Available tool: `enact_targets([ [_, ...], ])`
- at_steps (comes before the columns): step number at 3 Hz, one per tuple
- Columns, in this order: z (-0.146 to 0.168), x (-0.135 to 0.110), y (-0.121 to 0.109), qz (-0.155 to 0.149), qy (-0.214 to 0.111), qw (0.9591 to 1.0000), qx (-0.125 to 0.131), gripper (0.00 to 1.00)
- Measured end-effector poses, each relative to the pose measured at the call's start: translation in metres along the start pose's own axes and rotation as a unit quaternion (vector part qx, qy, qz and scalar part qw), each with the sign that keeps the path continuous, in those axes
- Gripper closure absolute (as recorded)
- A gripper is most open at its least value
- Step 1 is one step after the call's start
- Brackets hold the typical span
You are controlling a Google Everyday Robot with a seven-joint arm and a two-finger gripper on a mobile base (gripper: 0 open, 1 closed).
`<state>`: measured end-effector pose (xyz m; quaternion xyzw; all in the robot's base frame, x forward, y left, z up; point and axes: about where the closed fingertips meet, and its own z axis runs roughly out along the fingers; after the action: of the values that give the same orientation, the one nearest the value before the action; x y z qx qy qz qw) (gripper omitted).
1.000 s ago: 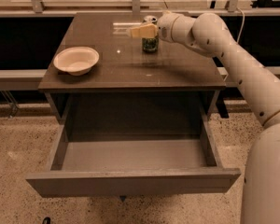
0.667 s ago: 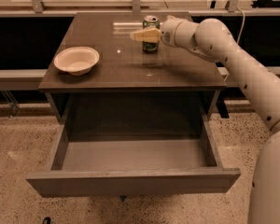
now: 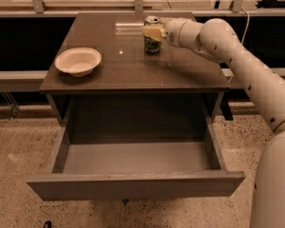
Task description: Place green can into top drawer
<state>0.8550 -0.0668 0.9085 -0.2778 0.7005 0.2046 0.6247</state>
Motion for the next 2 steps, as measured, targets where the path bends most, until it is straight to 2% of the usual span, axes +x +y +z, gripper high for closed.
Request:
enact_targets([
  [1,0.016,-0.008,-0.002,-0.016,0.001,0.9998,-0.014,0.75],
  [2,0.027,-0.017,-0.003,-0.023,-0.004,0.9994,-0.025,0.99],
])
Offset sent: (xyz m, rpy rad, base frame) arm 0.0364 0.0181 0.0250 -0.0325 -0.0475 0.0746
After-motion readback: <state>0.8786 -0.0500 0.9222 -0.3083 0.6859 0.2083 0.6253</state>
